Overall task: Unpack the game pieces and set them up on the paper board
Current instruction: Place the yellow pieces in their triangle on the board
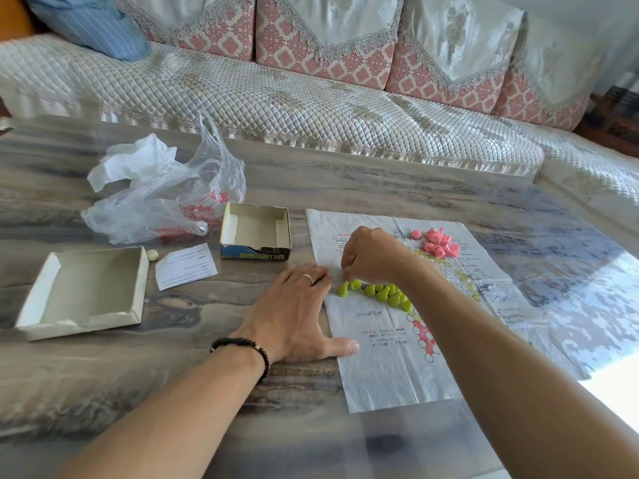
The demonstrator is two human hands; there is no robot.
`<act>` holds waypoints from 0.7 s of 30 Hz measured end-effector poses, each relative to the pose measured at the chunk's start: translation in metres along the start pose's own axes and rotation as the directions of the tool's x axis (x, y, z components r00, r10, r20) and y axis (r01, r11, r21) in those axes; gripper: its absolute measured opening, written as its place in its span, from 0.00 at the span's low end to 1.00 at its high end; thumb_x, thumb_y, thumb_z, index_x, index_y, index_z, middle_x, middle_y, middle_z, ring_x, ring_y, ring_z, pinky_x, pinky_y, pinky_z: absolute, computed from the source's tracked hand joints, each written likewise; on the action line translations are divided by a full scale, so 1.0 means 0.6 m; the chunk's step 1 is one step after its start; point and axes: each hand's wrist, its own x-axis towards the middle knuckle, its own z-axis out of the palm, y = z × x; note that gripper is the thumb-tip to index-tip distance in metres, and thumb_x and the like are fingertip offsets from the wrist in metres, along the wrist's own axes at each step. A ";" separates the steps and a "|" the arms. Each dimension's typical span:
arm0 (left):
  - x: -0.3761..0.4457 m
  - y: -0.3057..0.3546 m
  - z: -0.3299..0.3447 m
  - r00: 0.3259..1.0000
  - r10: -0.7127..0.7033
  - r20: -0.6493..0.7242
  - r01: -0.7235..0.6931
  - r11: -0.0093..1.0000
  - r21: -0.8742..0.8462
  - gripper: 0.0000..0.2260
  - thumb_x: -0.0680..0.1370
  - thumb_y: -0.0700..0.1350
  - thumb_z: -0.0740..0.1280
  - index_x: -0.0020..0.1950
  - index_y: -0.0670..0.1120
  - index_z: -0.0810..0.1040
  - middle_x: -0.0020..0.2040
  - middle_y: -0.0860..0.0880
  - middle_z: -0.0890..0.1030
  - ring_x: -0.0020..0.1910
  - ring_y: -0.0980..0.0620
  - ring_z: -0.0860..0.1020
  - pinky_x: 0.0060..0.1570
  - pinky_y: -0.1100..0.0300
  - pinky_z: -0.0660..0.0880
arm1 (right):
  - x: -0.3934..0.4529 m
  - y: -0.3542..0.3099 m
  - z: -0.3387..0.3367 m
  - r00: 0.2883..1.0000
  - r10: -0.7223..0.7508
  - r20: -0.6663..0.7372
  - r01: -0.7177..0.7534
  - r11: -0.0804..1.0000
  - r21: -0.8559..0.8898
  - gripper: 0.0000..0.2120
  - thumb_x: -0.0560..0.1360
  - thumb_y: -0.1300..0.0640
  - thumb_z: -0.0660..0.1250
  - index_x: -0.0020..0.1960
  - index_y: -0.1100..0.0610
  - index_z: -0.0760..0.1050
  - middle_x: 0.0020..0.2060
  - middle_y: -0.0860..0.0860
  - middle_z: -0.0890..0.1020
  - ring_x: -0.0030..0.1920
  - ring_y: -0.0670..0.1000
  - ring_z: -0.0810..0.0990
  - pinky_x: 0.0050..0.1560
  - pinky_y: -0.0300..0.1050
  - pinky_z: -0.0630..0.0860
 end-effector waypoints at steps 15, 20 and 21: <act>0.003 -0.005 0.009 1.000 0.008 -0.012 -0.008 1.000 0.006 0.48 0.63 0.76 0.60 0.73 0.47 0.61 0.76 0.51 0.59 0.75 0.53 0.54 0.74 0.56 0.49 | -0.038 0.027 -0.040 0.991 -0.084 -0.104 0.088 0.995 0.037 0.07 0.74 0.65 0.63 0.44 0.59 0.81 0.33 0.44 0.78 0.33 0.39 0.73 0.28 0.28 0.69; 0.004 -0.008 0.013 1.000 0.000 0.006 0.000 1.000 0.011 0.50 0.61 0.78 0.58 0.73 0.47 0.60 0.76 0.51 0.58 0.75 0.53 0.53 0.75 0.54 0.48 | -0.049 0.035 -0.038 0.988 -0.113 -0.108 0.114 0.994 0.000 0.08 0.74 0.67 0.64 0.44 0.59 0.81 0.31 0.41 0.76 0.33 0.38 0.74 0.31 0.24 0.69; 0.004 -0.008 0.013 1.000 -0.001 0.011 0.001 1.000 0.012 0.50 0.61 0.78 0.58 0.73 0.47 0.60 0.76 0.51 0.58 0.75 0.52 0.53 0.75 0.54 0.48 | -0.051 0.036 -0.036 0.988 -0.116 -0.103 0.115 0.993 -0.014 0.08 0.74 0.66 0.64 0.44 0.59 0.81 0.32 0.40 0.75 0.33 0.38 0.73 0.31 0.24 0.69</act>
